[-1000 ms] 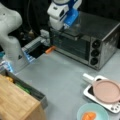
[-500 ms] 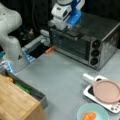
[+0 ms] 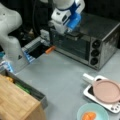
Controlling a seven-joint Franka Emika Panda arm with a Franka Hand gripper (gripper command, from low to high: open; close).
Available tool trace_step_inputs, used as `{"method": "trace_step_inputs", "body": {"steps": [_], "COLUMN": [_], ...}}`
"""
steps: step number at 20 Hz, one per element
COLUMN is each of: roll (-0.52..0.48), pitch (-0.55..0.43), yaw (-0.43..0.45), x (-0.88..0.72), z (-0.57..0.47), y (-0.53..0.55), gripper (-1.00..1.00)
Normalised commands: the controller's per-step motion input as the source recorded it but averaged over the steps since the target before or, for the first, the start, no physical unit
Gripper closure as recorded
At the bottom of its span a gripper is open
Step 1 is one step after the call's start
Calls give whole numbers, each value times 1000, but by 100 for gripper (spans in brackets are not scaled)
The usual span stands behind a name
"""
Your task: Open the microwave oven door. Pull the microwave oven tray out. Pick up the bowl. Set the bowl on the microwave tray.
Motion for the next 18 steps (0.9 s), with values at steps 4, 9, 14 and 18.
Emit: {"method": "trace_step_inputs", "body": {"steps": [4, 9, 14, 18], "roll": [238, 183, 200, 249], "pitch": [-201, -138, -94, -54], "yaw": [-71, -49, 32, 139], "x": [-151, -146, -125, -149], "z": [-430, -474, -505, -481], "y": [-25, -97, -353, -634], "gripper": [-100, -100, -100, -100]}}
